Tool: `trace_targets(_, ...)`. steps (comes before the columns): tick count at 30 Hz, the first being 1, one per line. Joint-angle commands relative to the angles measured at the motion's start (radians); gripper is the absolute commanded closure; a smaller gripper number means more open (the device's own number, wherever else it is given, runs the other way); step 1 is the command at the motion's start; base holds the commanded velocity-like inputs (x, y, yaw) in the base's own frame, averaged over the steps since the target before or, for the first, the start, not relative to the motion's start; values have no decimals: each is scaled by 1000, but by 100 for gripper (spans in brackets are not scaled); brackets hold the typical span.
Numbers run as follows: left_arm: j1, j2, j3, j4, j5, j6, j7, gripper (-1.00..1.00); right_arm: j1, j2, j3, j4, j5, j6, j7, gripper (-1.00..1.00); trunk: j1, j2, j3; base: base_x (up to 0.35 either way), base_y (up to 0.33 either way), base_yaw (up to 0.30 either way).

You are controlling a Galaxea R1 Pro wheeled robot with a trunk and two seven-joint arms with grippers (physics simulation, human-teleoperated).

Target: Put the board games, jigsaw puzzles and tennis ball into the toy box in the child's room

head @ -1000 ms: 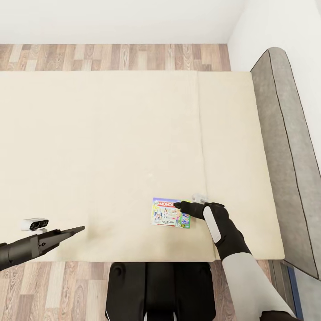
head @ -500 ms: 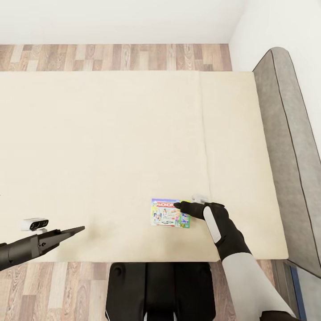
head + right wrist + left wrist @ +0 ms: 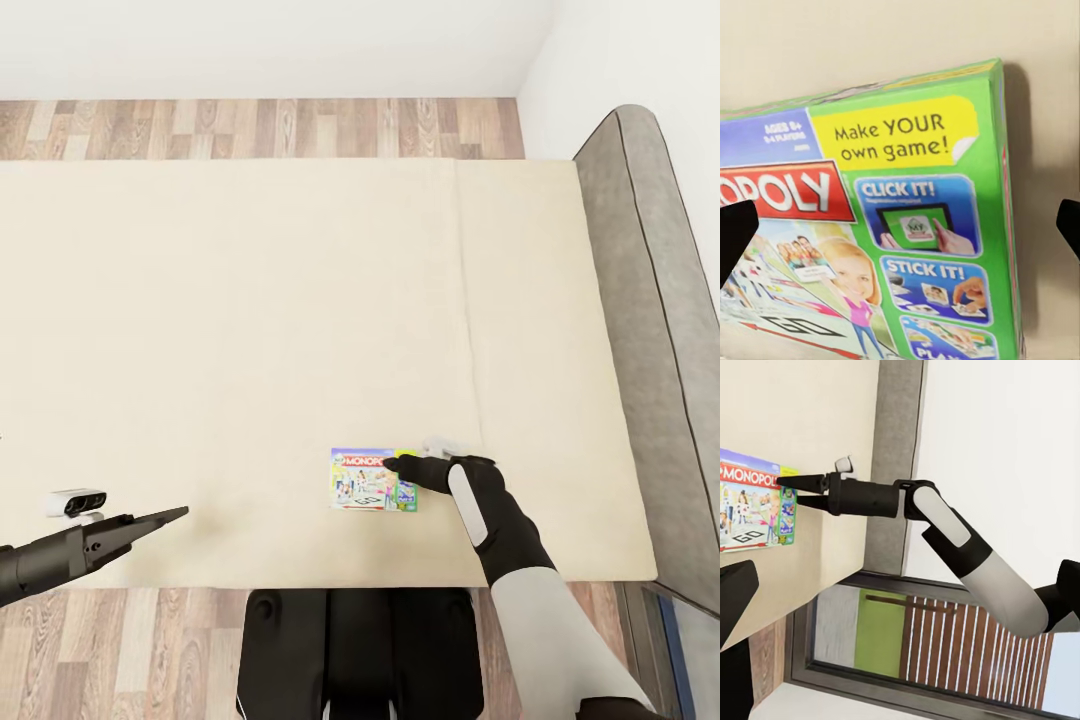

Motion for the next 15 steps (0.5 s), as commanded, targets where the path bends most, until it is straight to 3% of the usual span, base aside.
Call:
trace_targets(1, 0, 0, 0, 0, -1, 11, -4, -100, 0, 1, -4, -1, 4, 5, 8, -100, 1, -2, -1, 0, 0, 0)
trace_targets(15, 0, 34, -5, 0, -1, 11, -4, -100, 1, 9, 2, -1, 4, 5, 8, -100, 1, -2, -1, 0, 0, 0)
